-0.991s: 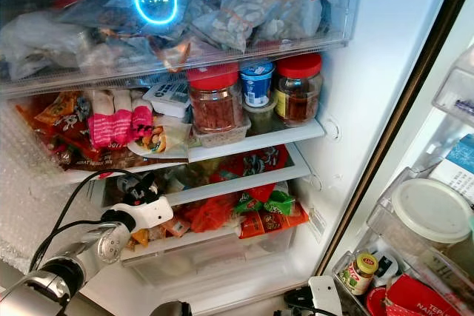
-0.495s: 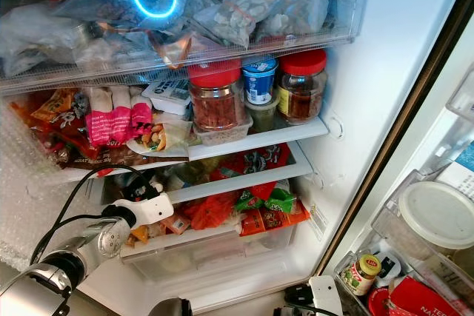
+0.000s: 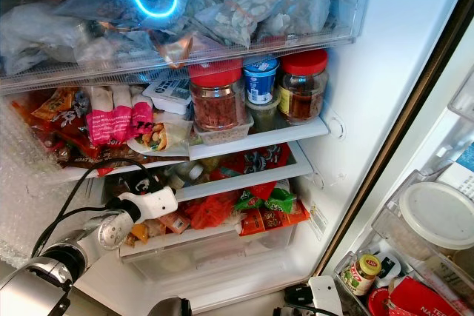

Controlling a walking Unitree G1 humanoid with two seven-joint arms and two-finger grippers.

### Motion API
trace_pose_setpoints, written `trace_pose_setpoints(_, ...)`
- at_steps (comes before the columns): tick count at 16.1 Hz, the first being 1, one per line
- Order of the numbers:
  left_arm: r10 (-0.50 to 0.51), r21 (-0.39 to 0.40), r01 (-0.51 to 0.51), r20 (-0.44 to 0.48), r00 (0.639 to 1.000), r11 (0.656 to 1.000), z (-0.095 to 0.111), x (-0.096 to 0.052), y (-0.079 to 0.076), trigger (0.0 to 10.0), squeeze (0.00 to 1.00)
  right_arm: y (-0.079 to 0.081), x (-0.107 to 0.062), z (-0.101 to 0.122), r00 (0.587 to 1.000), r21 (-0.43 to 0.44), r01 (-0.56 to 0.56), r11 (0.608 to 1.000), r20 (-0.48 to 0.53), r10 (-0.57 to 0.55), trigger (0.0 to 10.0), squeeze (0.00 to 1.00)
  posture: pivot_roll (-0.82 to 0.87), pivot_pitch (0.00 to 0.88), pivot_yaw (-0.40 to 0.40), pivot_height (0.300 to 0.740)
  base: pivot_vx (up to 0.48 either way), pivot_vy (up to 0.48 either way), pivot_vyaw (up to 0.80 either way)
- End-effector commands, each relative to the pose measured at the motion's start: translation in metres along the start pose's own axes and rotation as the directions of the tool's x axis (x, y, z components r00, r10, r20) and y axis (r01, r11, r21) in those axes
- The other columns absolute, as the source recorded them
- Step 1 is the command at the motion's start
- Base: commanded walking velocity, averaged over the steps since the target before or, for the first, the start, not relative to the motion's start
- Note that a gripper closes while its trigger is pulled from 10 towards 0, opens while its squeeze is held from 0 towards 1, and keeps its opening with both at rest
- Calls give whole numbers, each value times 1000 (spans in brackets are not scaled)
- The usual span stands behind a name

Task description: Restocking fridge

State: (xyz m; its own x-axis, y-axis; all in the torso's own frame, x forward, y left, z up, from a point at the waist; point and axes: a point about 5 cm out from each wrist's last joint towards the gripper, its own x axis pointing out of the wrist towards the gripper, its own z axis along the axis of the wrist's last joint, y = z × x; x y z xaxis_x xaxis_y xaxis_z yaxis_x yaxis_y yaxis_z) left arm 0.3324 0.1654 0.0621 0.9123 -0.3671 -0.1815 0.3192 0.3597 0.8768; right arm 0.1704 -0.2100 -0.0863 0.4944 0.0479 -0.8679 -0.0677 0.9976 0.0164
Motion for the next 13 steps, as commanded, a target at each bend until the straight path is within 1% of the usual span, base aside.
trace_pose_setpoints(1,34,-100,-35,-10,999,994,-2,-2,3,10000,0,-2,0,2,1000,-4,4,1000,-1,-4,10000,0,-94,0,13,637,0,0,0)
trace_pose_setpoints(2,64,-201,-66,-19,998,977,-2,-3,3,10000,0,-2,0,2,1000,-2,4,1000,1,-4,10000,0,-89,0,12,637,0,0,0)
trace_pose_setpoints(3,106,-368,-112,-36,994,923,-1,-4,3,10000,0,-2,0,2,1000,-1,4,1000,2,-4,10000,0,-87,0,11,637,0,0,0)
trace_pose_setpoints(4,141,-510,-147,-50,989,848,-1,-7,0,10000,0,-2,0,2,1000,-1,4,1000,2,-4,10000,0,-87,0,11,637,0,0,0)
trace_pose_setpoints(5,159,-619,-162,-61,985,768,0,-11,-7,10000,0,-2,0,2,1000,0,3,1000,4,-3,10000,0,-82,0,10,637,0,0,0)
trace_pose_setpoints(6,191,-725,-205,-103,976,657,-1,-18,-18,10000,0,-2,0,2,1000,-1,1,1000,4,-1,10000,0,-79,0,11,637,0,0,0)
trace_pose_setpoints(7,208,-751,-234,-132,969,618,-3,-23,-22,10000,0,-2,0,2,1000,-4,0,1000,5,0,10000,0,-79,0,11,637,0,0,0)
trace_pose_setpoints(8,234,-780,-280,-175,956,560,-6,-29,-26,10000,0,-3,0,3,1000,-20,-1,1000,8,1,10000,0,-78,0,10,637,0,0,0)
trace_pose_setpoints(9,255,-803,-343,-245,935,487,-11,-39,-35,10000,0,-3,-1,3,1000,-36,-1,999,9,2,10000,0,-77,0,9,637,0,0,0)
trace_pose_setpoints(10,251,-804,-351,-257,933,480,-12,-42,-39,10000,0,-4,-1,3,1000,-34,-1,999,9,1,10000,0,-74,0,7,637,0,0,0)
trace_pose_setpoints(11,238,-803,-370,-289,927,468,-16,-50,-49,10000,0,-4,-1,3,1000,-33,0,999,8,0,10000,0,-71,0,4,637,0,0,0)
trace_pose_setpoints(12,224,-807,-396,-329,917,438,-21,-59,-58,10000,0,-4,-1,3,1000,-36,1,999,6,-1,10000,0,-68,0,2,637,0,0,0)
trace_pose_setpoints(13,224,-810,-411,-346,911,419,-22,-60,-59,10000,0,-4,-1,3,1000,-39,0,999,5,0,10000,0,-68,0,2,637,0,0,0)
